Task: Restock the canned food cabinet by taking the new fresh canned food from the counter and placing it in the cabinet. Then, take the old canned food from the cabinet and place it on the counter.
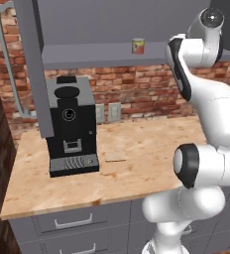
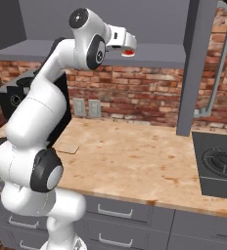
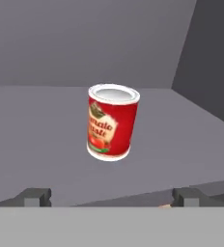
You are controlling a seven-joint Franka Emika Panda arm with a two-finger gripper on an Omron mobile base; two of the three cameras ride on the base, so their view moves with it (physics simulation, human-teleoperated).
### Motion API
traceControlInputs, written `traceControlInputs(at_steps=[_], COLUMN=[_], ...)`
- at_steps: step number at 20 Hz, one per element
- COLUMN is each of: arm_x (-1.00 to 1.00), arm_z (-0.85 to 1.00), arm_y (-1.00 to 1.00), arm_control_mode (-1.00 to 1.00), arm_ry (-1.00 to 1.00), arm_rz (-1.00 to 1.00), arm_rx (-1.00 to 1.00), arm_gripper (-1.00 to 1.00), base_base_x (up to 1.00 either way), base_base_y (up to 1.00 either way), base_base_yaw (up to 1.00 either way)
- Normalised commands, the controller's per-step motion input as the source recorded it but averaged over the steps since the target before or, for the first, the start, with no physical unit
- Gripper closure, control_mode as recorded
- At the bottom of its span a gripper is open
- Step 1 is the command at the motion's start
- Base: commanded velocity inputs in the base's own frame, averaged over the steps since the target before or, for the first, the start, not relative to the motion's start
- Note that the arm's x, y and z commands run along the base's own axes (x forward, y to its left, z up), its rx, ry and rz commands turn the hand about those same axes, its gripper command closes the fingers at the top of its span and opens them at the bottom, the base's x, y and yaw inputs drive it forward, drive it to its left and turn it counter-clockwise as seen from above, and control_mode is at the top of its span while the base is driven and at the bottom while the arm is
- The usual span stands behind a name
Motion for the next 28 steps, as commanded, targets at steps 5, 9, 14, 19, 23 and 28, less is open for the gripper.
traceControlInputs(at_steps=[5, 9, 14, 19, 23, 28], arm_x=[0.37, 0.33, 0.35, 0.39, 0.30, 0.16], arm_z=[-0.10, 0.00, 0.00, 0.00, 0.00, 0.00], arm_y=[-0.14, -0.01, -0.03, -0.16, -0.24, -0.14], arm_control_mode=[-1.00, -1.00, -1.00, -1.00, -1.00, -1.00], arm_ry=[0.00, 0.00, 0.00, 0.00, 0.00, 0.00], arm_rz=[-0.09, -0.07, -0.02, 0.00, 0.00, 0.00], arm_rx=[0.12, 0.19, 0.11, 0.00, 0.00, 0.00], arm_gripper=[-1.00, -1.00, -1.00, -1.00, -1.00, 1.00], base_base_x=[0.00, 0.00, 0.00, 0.00, 0.00, 0.00], base_base_y=[0.00, 0.00, 0.00, 0.00, 0.00, 0.00], base_base_yaw=[0.00, 0.00, 0.00, 0.00, 0.00, 0.00])
